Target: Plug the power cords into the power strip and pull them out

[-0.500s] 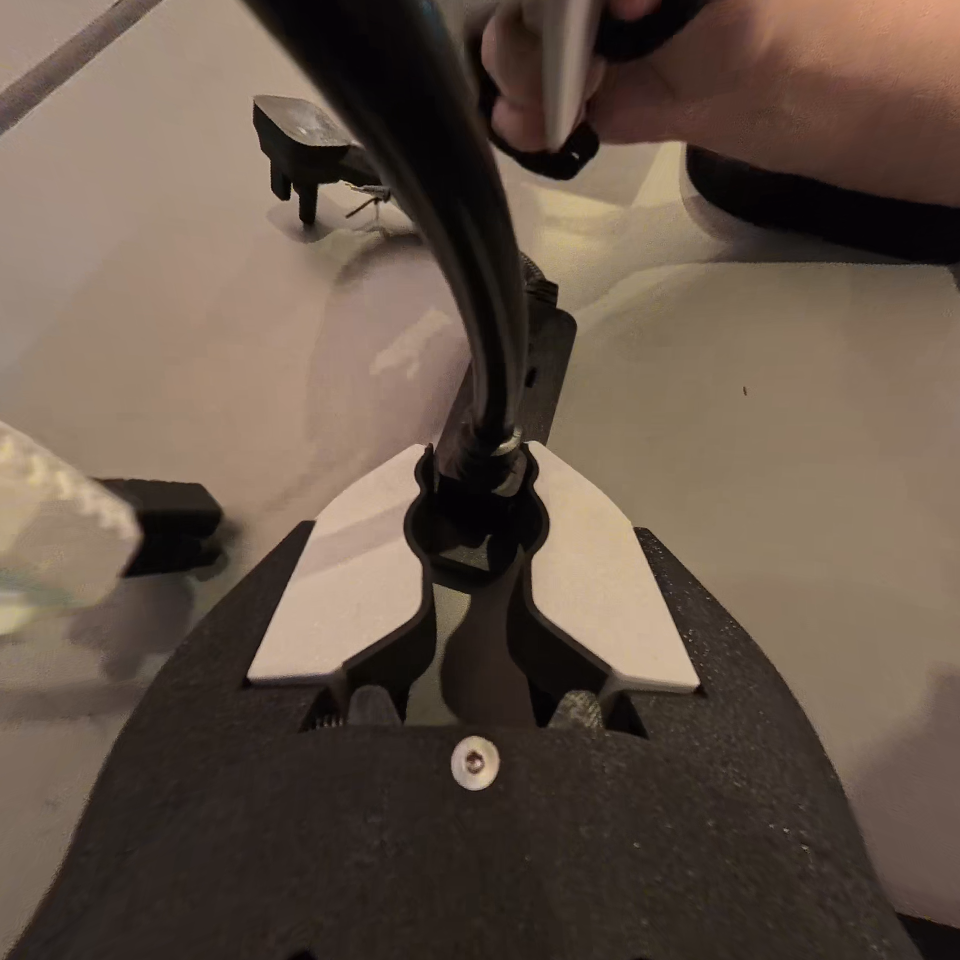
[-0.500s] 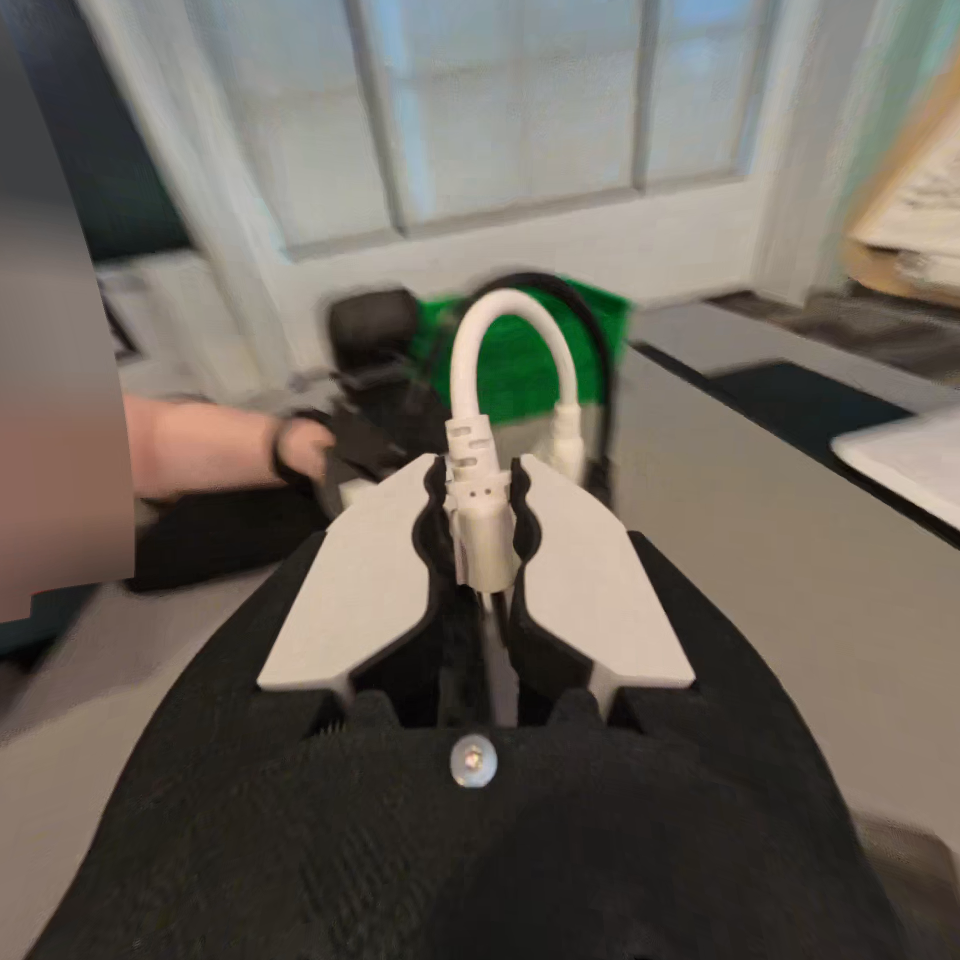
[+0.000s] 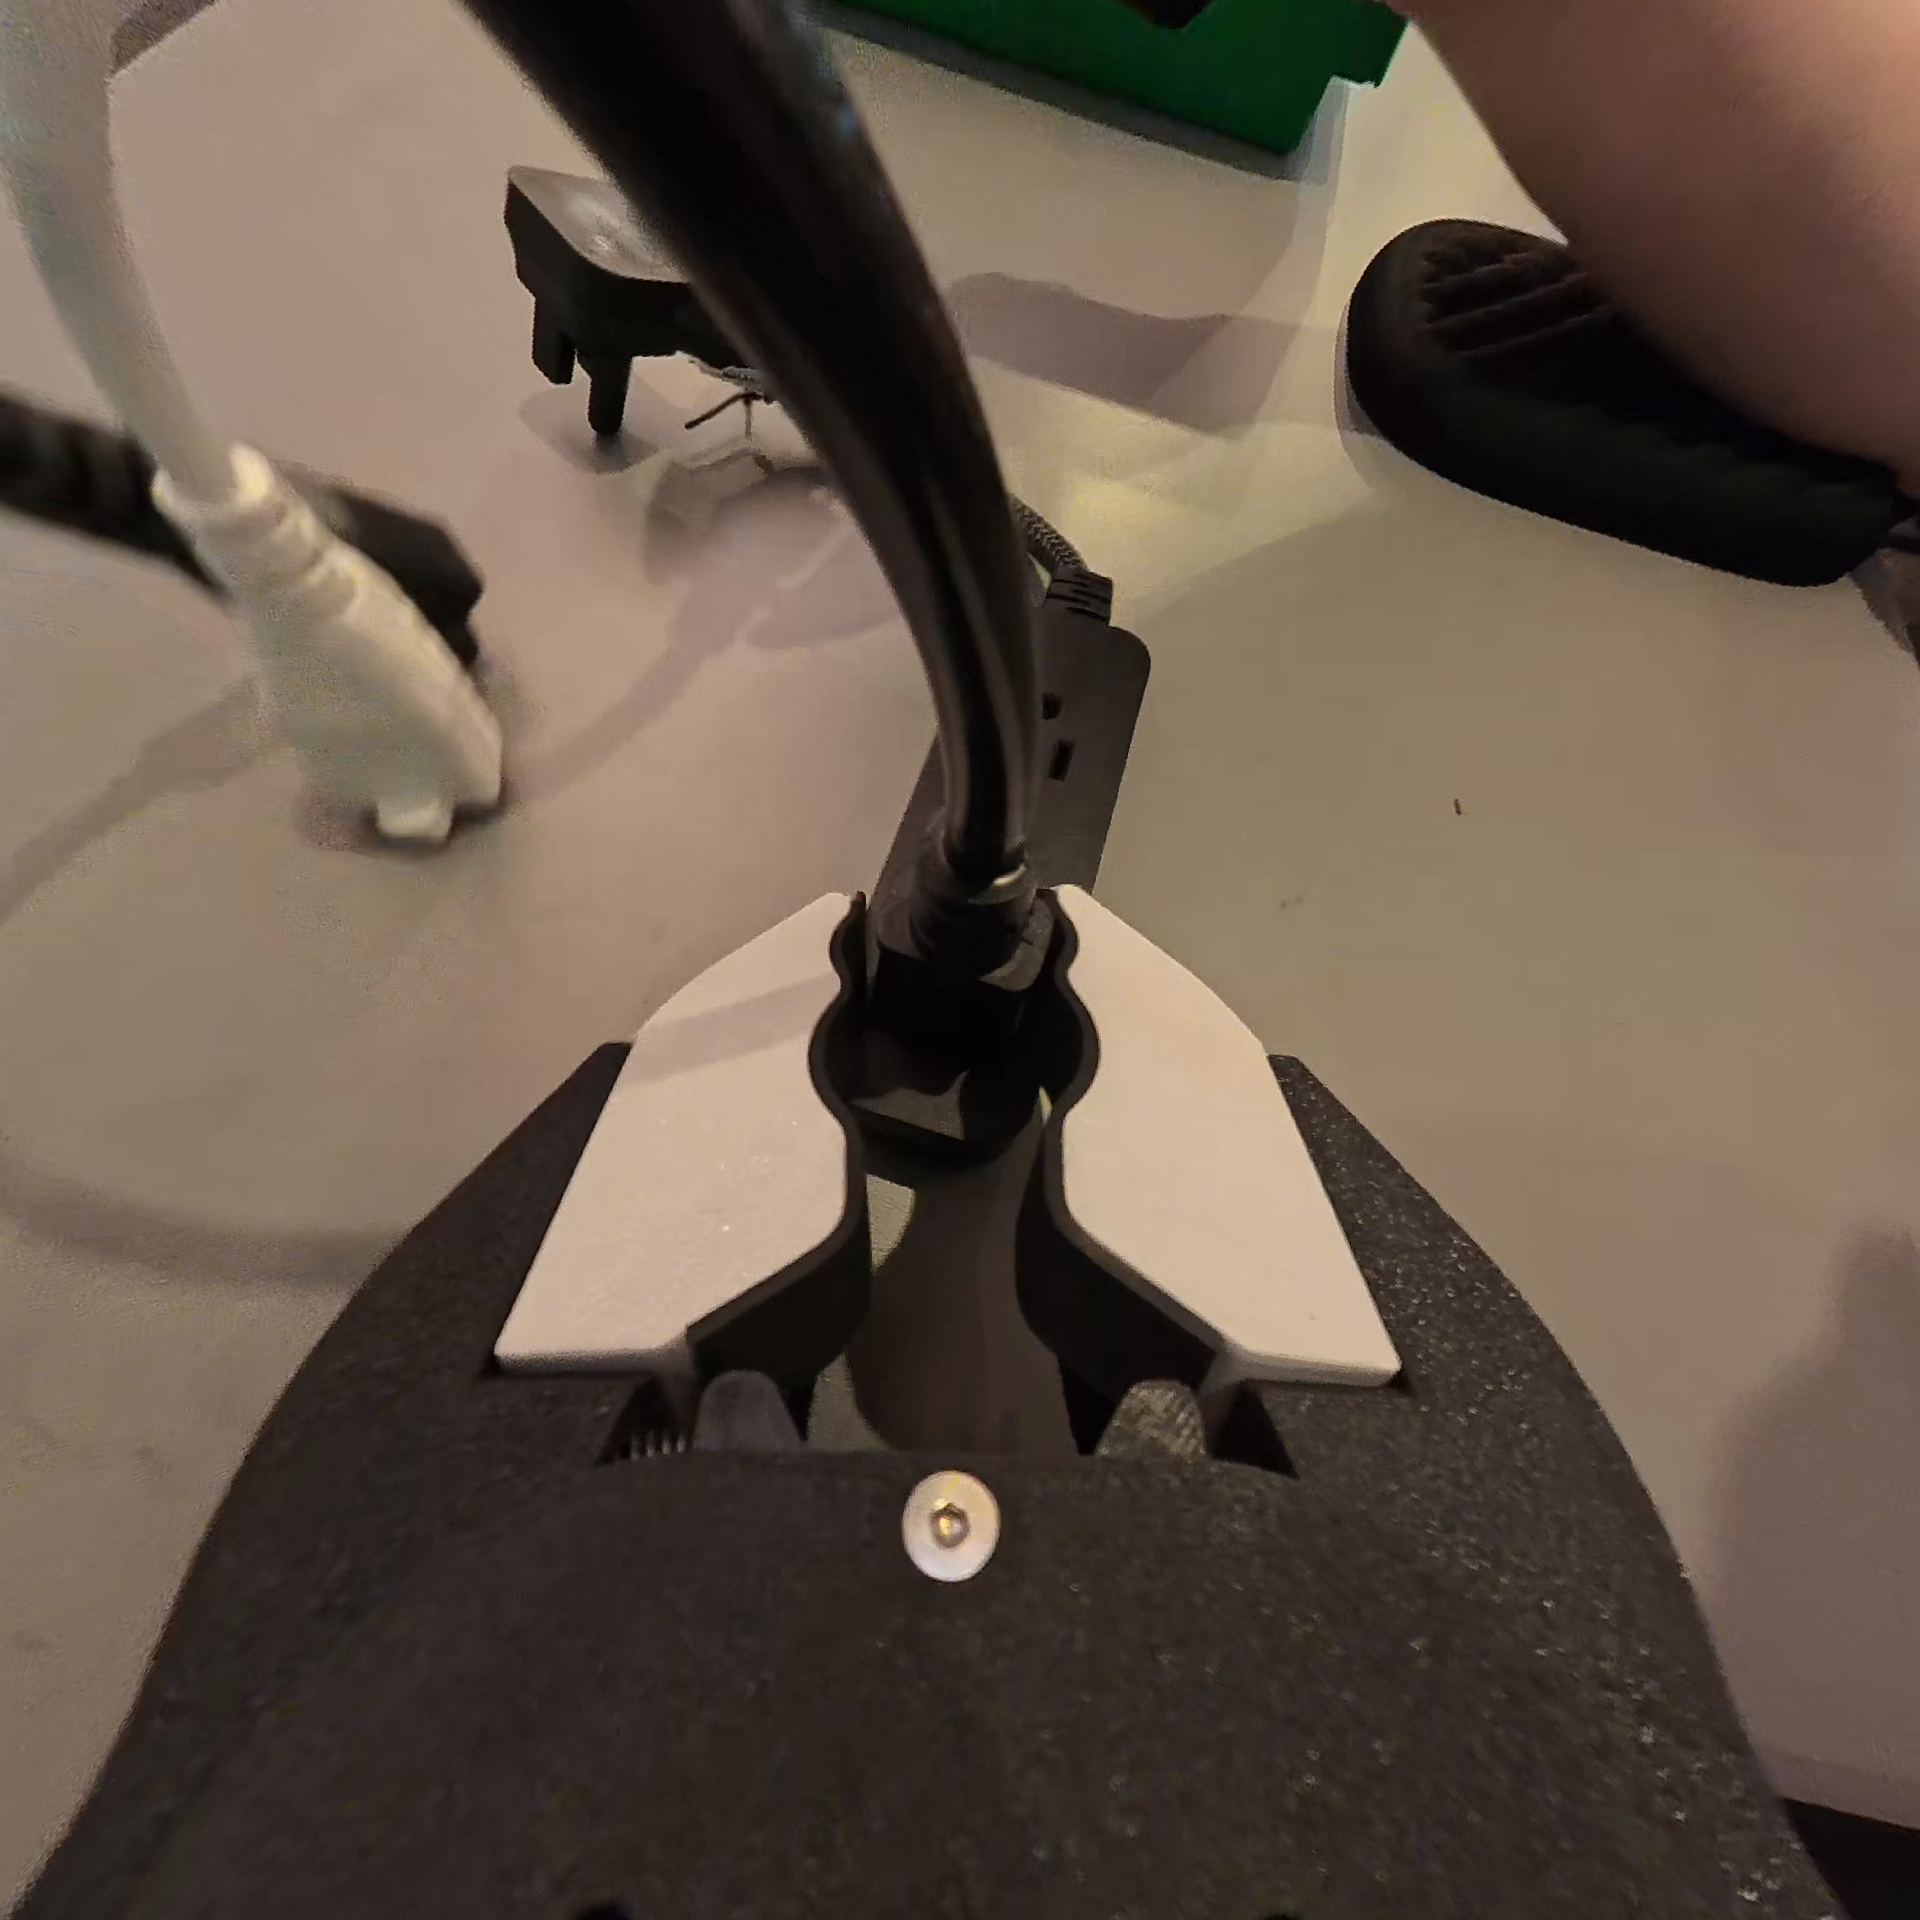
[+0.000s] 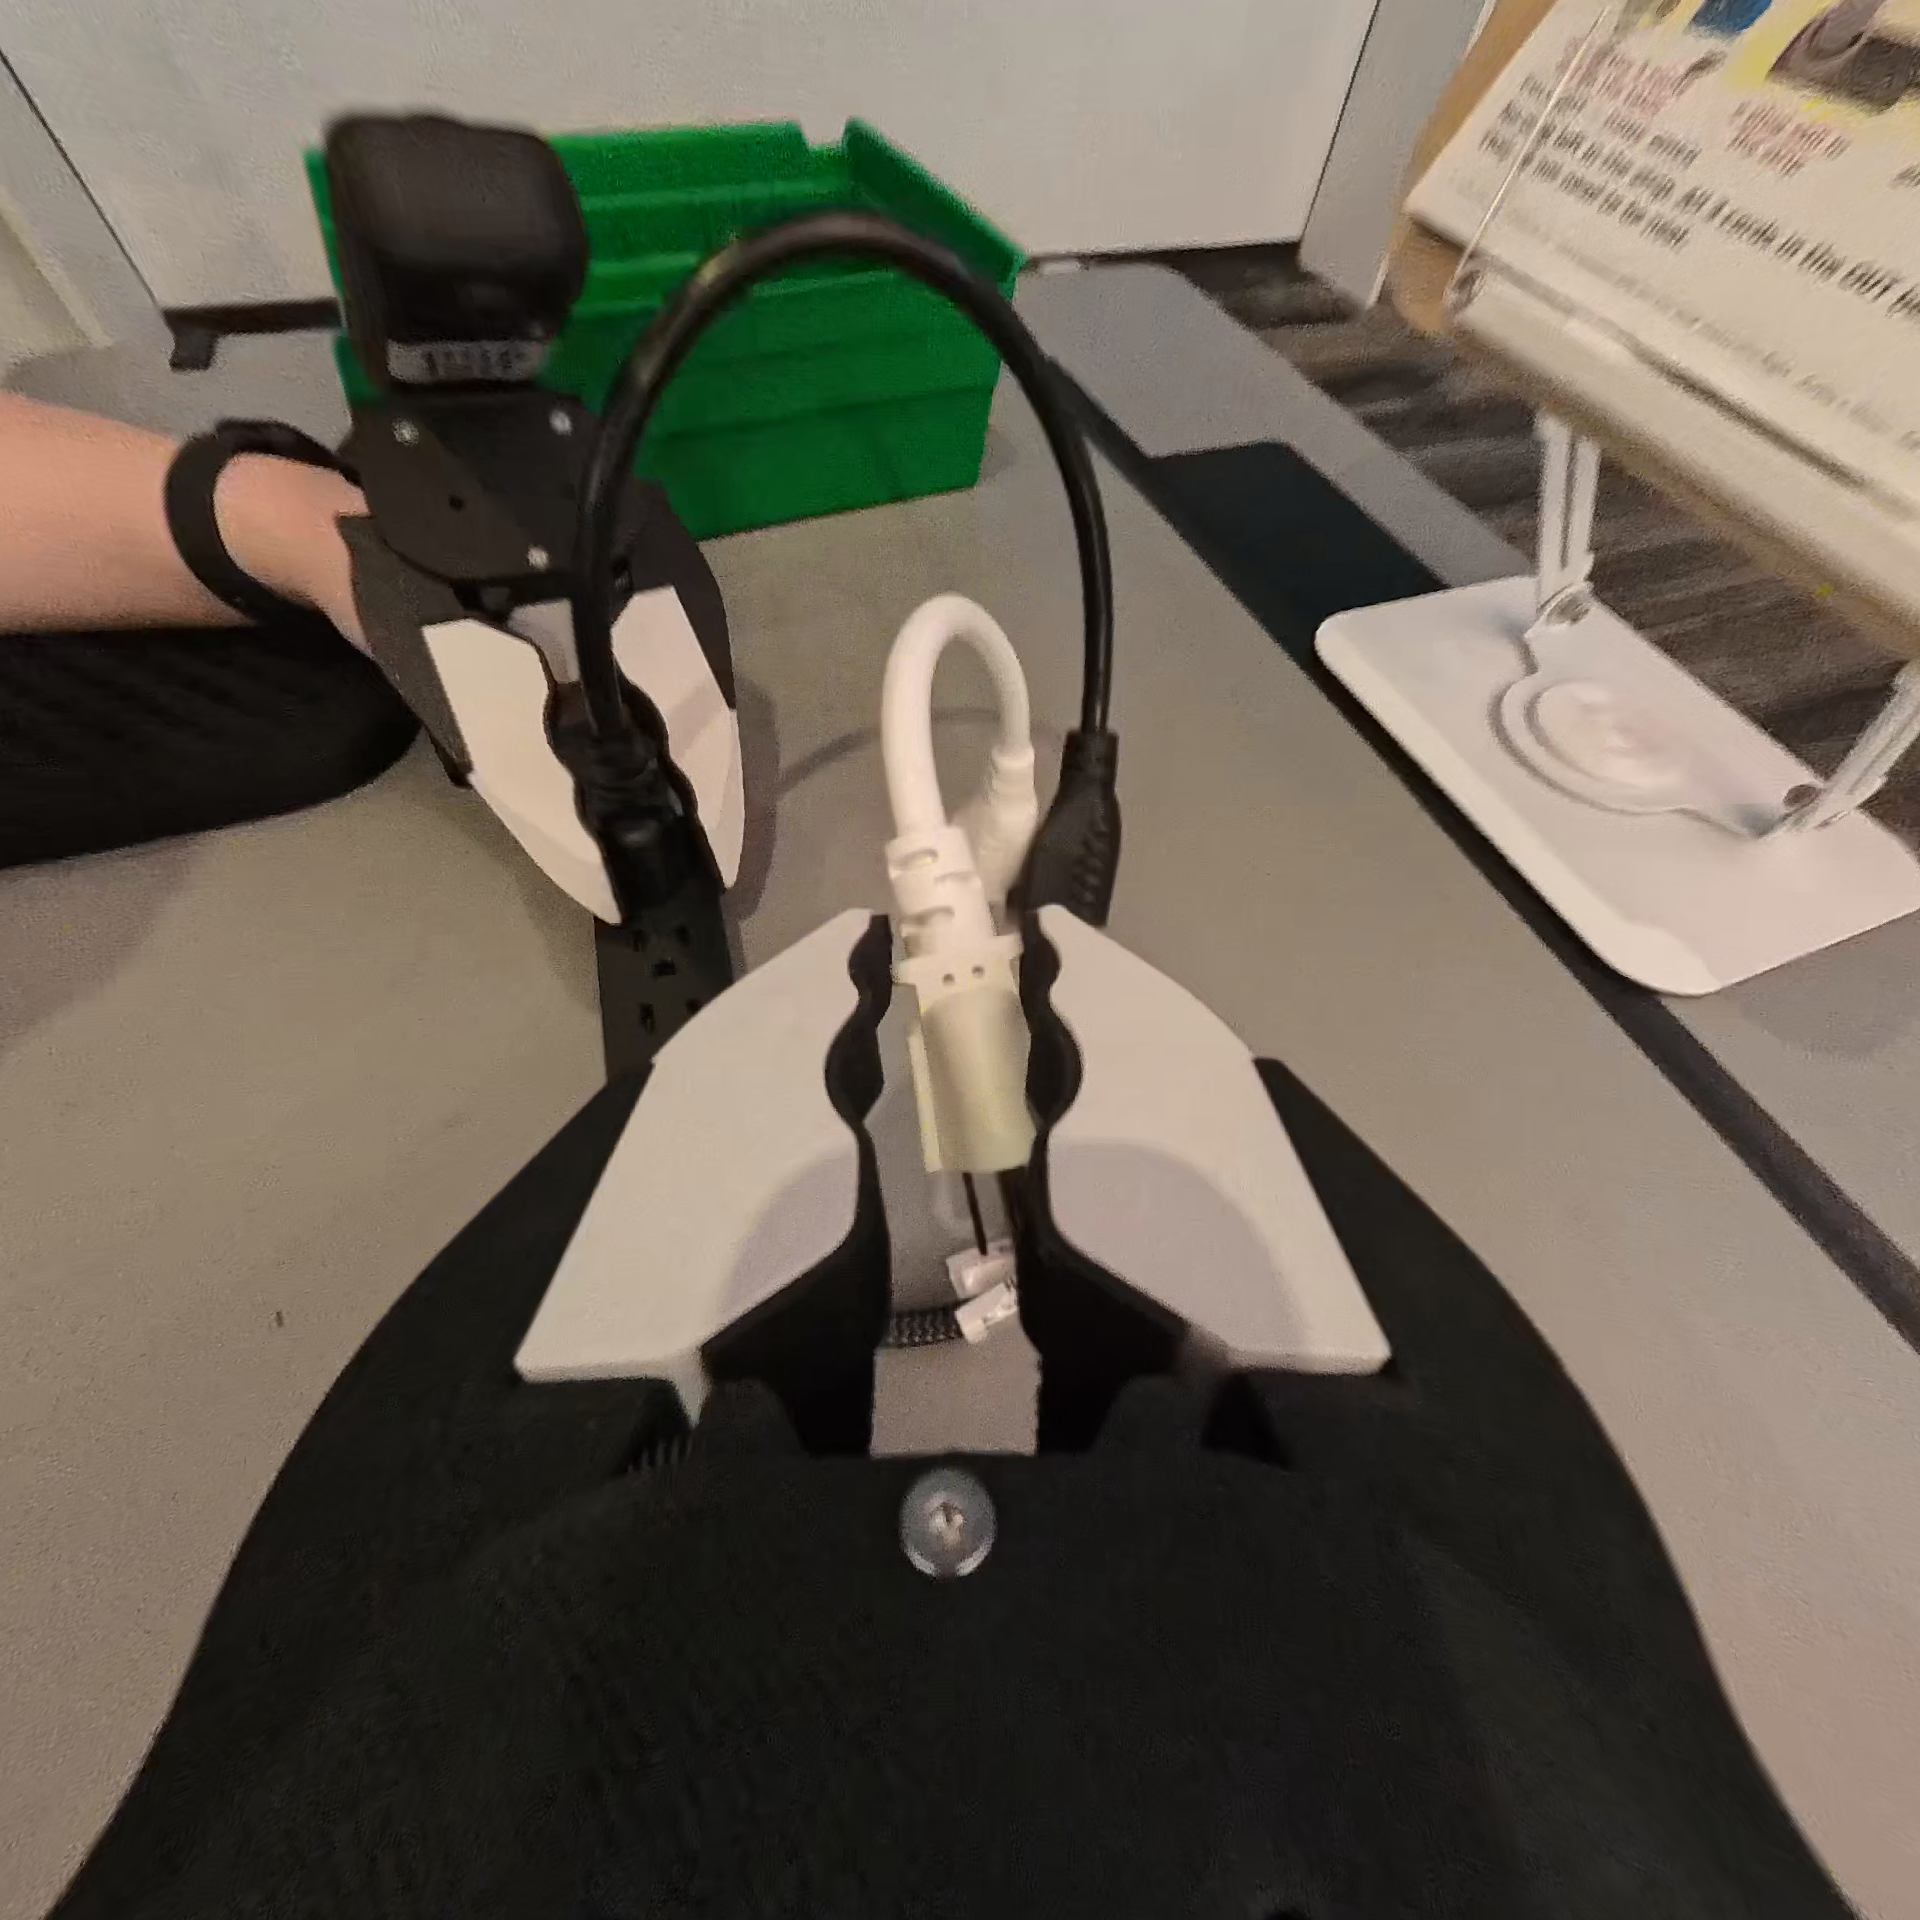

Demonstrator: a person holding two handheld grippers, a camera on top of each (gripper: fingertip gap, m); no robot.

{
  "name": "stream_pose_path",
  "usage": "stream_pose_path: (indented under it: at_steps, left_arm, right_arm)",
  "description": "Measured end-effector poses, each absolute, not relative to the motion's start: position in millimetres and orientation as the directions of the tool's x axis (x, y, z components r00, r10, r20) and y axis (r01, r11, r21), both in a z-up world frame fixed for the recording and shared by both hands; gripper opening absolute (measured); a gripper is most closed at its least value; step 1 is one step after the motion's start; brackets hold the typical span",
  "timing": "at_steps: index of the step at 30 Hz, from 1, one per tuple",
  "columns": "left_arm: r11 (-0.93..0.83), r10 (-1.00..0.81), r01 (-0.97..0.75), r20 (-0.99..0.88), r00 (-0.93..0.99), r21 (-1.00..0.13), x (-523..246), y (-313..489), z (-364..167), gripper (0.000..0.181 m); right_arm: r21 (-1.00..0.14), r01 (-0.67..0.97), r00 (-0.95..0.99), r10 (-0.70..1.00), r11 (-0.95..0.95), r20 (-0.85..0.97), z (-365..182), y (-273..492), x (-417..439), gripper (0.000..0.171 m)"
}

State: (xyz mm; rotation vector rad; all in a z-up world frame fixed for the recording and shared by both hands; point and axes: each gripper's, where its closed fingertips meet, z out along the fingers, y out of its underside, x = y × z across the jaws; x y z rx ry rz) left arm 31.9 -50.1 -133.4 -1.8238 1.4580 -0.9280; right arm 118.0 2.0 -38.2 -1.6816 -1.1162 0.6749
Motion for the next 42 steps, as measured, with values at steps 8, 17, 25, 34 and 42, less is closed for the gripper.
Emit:
stream_pose_path:
  at_steps: [8,17,25,34,42]
  left_arm:
    - [-0.196,-0.980,-0.545,0.140,0.142,-0.815,31.4,-50.3,-133.3,0.030]
    - [-0.198,-0.980,-0.545,0.144,0.140,-0.814,31.0,-50.4,-133.2,0.031]
    - [-0.205,-0.978,-0.544,0.152,0.141,-0.814,30.8,-50.4,-133.0,0.030]
    - [-0.206,-0.978,-0.544,0.153,0.141,-0.813,30.4,-51.5,-133.0,0.031]
    - [-0.333,-0.930,-0.575,0.361,0.069,-0.747,25.7,-67.7,-121.0,0.035]
  right_arm:
    - [-0.922,0.385,0.404,0.904,-0.025,0.144,12.7,-36.4,122.2,0.024]
    - [-0.929,0.369,0.555,0.811,-0.037,0.188,68.6,-103.6,185.7,0.024]
    - [-0.833,0.536,0.785,0.442,-0.135,0.434,118.4,-81.9,370.7,0.024]
    - [-0.490,0.483,0.871,0.459,-0.726,0.178,-104.6,-46.2,465.0,0.025]
    - [-0.546,0.465,0.883,0.411,-0.697,0.228,-89.5,-52.0,467.9,0.041]
